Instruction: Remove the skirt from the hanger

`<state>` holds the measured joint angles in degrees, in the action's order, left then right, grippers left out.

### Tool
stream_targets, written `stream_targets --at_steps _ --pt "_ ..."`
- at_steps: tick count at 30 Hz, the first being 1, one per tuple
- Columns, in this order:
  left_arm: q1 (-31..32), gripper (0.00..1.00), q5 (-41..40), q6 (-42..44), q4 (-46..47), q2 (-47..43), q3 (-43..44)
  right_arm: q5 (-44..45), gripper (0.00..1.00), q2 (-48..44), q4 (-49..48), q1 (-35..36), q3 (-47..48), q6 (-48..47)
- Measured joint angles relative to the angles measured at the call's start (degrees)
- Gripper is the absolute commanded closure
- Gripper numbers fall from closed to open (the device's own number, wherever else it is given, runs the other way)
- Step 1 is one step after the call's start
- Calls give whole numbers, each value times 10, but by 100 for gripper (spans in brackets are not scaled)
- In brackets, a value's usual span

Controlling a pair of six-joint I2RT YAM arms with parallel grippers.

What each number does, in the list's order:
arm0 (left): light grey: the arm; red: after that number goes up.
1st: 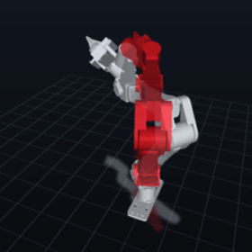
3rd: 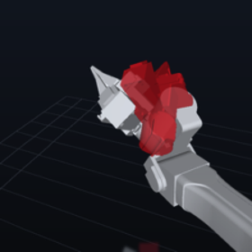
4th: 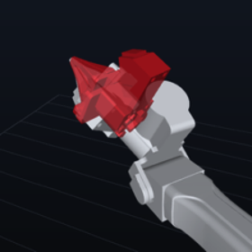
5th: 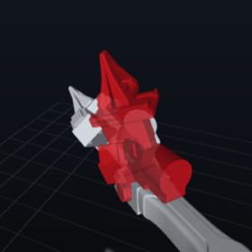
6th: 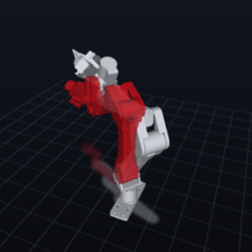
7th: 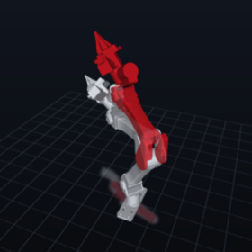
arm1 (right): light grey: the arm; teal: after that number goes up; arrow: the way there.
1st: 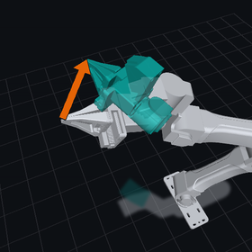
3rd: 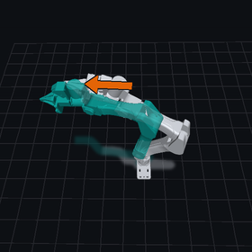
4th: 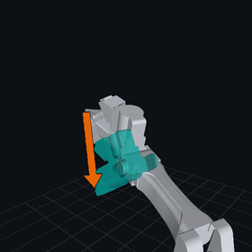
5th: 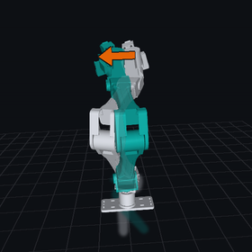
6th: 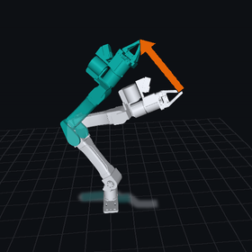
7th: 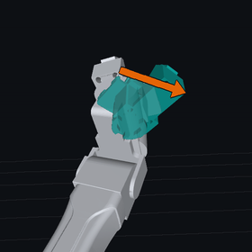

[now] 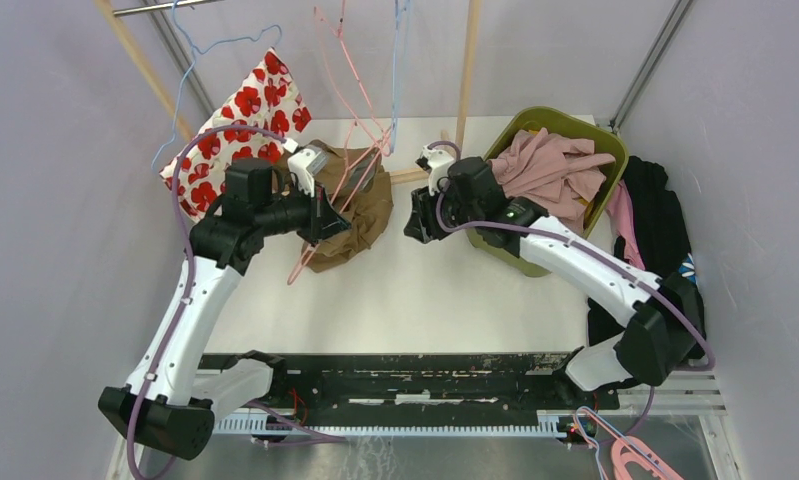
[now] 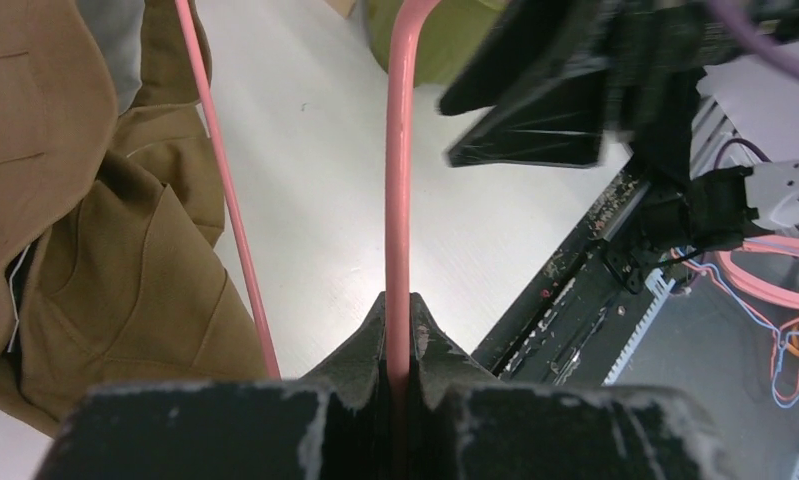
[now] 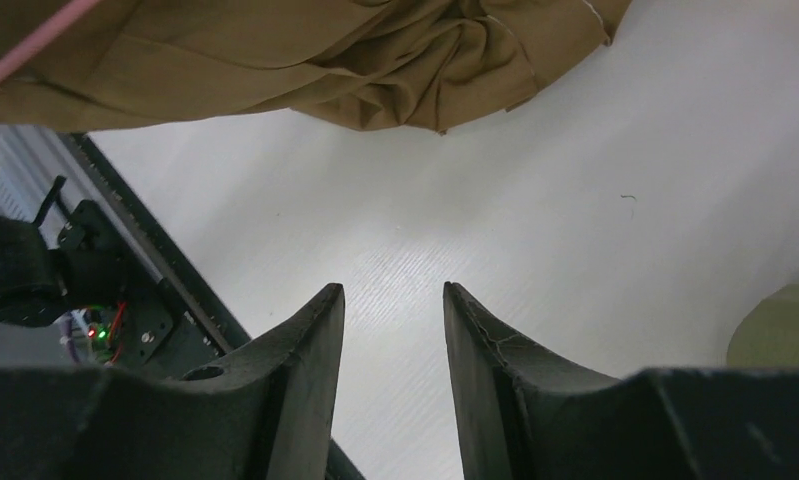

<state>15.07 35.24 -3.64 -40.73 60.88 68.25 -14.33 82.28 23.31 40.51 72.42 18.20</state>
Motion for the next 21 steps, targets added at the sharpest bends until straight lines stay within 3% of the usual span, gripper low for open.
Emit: stream_targets --at_steps 12,21 --pt "27 97 8 -13 -20 -44 0 157 53 92 -261 7 -42 30" --pt "45 97 -6 -22 -52 -78 -5 192 55 116 -393 28 -87 71"
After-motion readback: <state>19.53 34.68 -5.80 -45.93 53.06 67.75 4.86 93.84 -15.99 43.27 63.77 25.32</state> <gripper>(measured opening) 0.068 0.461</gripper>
